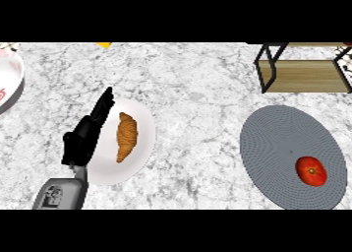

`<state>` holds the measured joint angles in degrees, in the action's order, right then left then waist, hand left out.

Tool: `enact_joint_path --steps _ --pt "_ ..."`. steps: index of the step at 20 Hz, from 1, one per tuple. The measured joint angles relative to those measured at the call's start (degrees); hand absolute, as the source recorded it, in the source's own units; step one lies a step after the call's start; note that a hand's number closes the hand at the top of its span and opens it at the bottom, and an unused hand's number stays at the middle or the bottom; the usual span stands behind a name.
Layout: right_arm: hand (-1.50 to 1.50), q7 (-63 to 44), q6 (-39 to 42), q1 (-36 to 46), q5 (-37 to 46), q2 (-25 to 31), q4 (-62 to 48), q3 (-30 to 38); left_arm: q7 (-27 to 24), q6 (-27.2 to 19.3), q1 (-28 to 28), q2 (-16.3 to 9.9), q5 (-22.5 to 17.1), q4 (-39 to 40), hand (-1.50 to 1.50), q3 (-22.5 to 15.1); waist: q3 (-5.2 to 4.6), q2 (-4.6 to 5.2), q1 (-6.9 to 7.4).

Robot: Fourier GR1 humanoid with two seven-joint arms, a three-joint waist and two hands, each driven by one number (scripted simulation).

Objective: Pick the bell pepper from the placemat and place it in the tiered shelf

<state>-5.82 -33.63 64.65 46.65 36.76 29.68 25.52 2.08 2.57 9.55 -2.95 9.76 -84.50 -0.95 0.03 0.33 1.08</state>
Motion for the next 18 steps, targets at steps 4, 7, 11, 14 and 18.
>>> enact_joint_path --steps 4,7,11,14,18 --pt "-1.5 1.7 1.2 0.6 -4.2 -0.3 0.5 2.2 0.7 -0.2 0.1 -0.1 0.0 -0.6 0.0 0.2 0.0 -0.08 -0.17" --pt "-1.5 2.2 4.2 1.6 -7.0 0.3 1.3 3.1 -0.4 -0.5 0.5 0.3 0.2 1.2 0.0 0.2 -0.01 -0.13 -0.4" --pt "-1.5 3.3 7.6 2.2 -10.0 0.9 1.7 3.7 -1.7 -0.1 0.2 -0.4 0.0 2.0 0.0 0.8 -0.02 -0.14 -0.4" --pt "-1.5 2.3 8.6 3.4 -11.8 1.4 3.3 4.1 -1.0 0.2 0.5 -0.5 -0.4 1.5 0.0 1.0 -0.02 -0.22 -0.49" --pt "-1.5 1.5 8.2 4.5 -16.5 2.6 5.9 7.8 -1.2 -0.3 0.2 -0.2 0.0 1.5 0.0 0.8 -0.02 -0.32 -0.74"
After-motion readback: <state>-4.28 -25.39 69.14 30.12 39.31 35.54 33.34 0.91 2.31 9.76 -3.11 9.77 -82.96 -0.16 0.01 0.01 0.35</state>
